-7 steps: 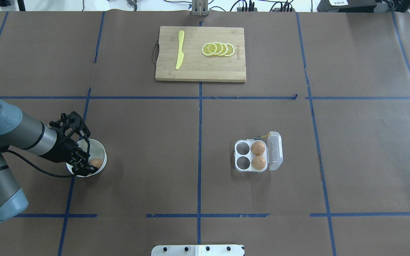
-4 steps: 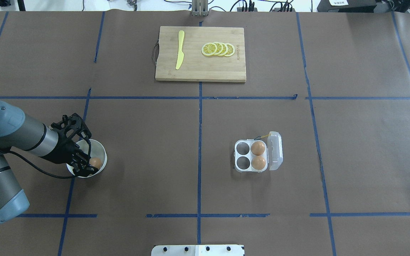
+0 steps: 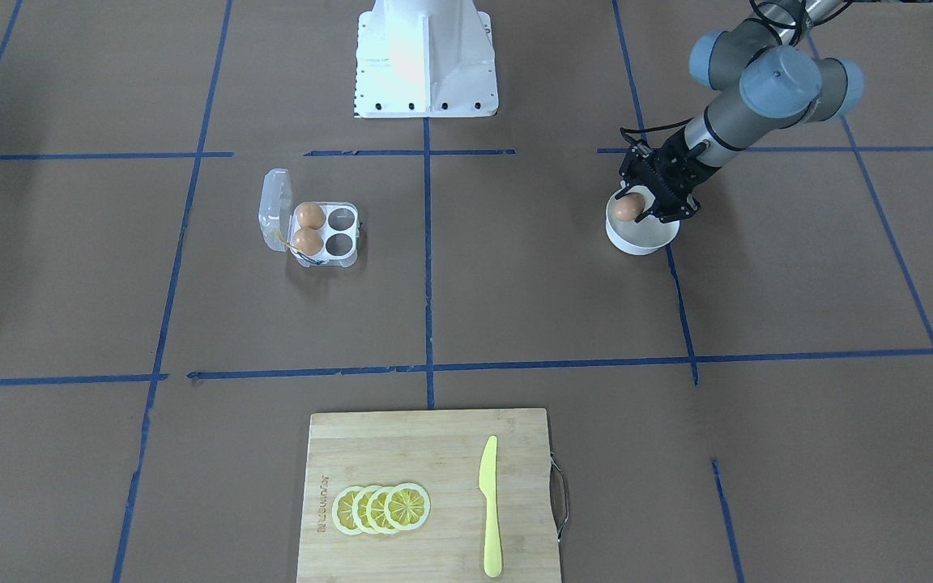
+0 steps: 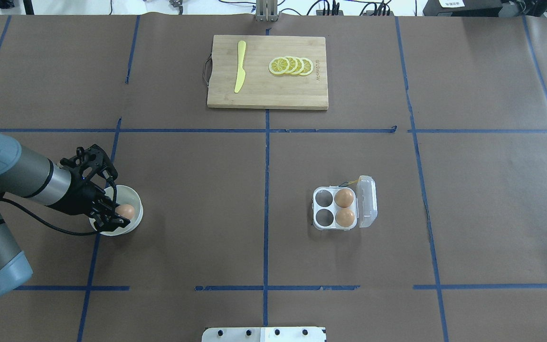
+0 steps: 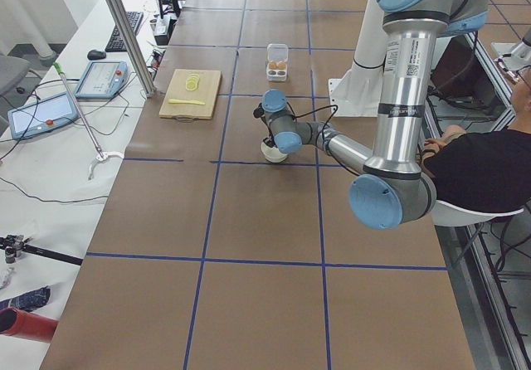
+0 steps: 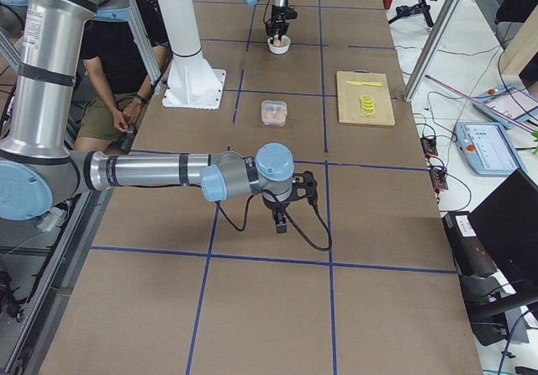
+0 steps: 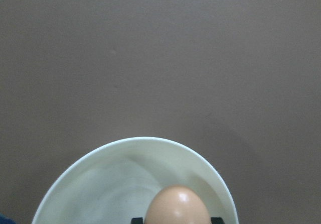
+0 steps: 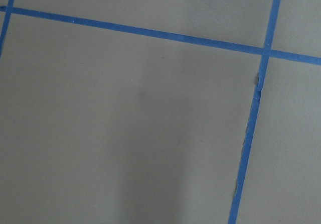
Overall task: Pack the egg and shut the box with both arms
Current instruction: 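Lower the left gripper into the bowl and grasp the brown egg, then carry the egg with the left gripper over the clear egg carton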
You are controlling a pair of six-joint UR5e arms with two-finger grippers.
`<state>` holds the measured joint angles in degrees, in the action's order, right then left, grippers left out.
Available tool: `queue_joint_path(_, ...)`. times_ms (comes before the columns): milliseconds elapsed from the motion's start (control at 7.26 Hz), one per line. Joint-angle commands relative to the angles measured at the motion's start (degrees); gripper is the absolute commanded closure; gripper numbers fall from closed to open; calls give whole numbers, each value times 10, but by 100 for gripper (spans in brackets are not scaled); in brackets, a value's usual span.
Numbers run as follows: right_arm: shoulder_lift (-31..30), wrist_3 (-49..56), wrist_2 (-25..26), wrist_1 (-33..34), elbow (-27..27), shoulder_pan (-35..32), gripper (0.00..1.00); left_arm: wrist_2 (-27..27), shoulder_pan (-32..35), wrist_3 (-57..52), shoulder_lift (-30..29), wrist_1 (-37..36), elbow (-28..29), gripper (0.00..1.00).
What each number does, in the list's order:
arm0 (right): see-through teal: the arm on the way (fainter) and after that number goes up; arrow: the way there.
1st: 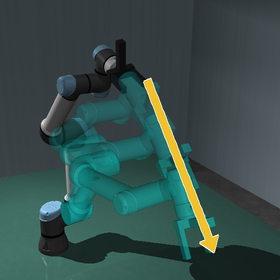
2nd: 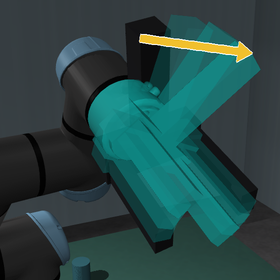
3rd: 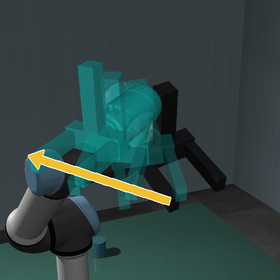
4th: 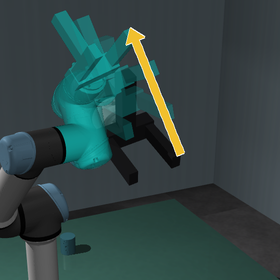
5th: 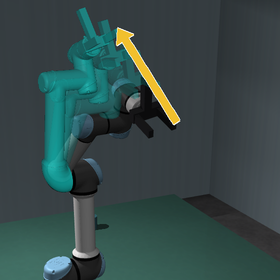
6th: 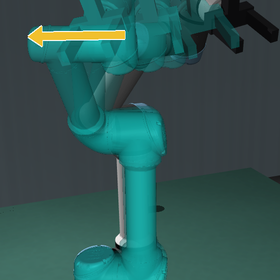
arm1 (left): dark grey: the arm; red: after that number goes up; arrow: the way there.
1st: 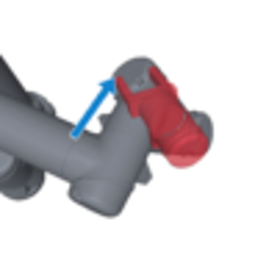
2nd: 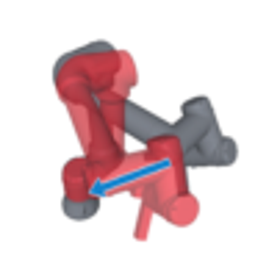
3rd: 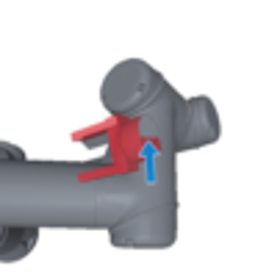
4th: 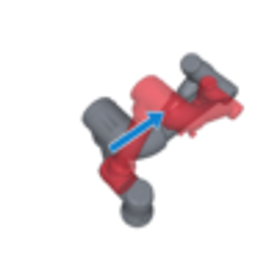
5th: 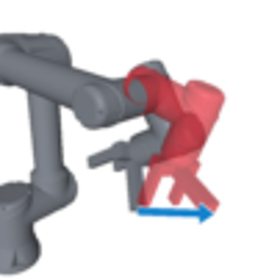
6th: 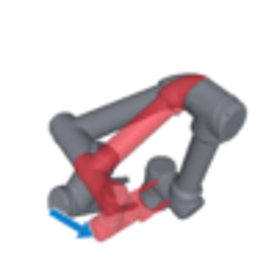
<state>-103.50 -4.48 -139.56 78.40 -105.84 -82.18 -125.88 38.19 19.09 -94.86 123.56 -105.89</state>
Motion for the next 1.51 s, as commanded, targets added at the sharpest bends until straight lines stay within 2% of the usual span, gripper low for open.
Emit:
queue_joint_path(0, 0, -1, 0, 0, -1, 0, 0, 2, 42, 5, -24, -168, -91, 100)
queue_joint_path(138, 0, -1, 0, -1, -2, 0, 0, 5, 40, 90, -90, -216, -85, 100)
queue_joint_path(275, 1, -2, 0, -1, -2, 0, 0, 6, 36, 189, -149, -222, -62, 100)
queue_joint_path(413, 2, -3, 1, -1, -2, 0, 0, 6, 15, 263, -183, -221, -31, 100)
queue_joint_path(551, 2, -4, 0, -1, -2, 1, 0, 5, 1, 291, -229, -217, -2, 100)
queue_joint_path(688, 2, -4, 0, -1, -2, 0, 0, 8, -44, 381, -280, -213, 34, 100)
queue_joint_path(826, 2, -4, 0, -1, -2, 0, 0, 59, -72, 482, -322, -188, 70, 100)
queue_joint_path(964, 2, -4, 0, -1, -2, 1, 0, 92, -126, 559, -340, -129, 101, 100)
queue_joint_path(1101, 2, -5, 0, -1, -3, 0, 0, 133, -145, 630, -395, -78, 179, 100)
queue_joint_path(1239, 2, -5, 0, -1, -3, 0, 0, 146, -151, 674, -464, -68, 254, 100)
queue_joint_path(1377, 3, -4, 0, -1, -3, 1, 0, 165, -156, 688, -491, -55, 295, 100)
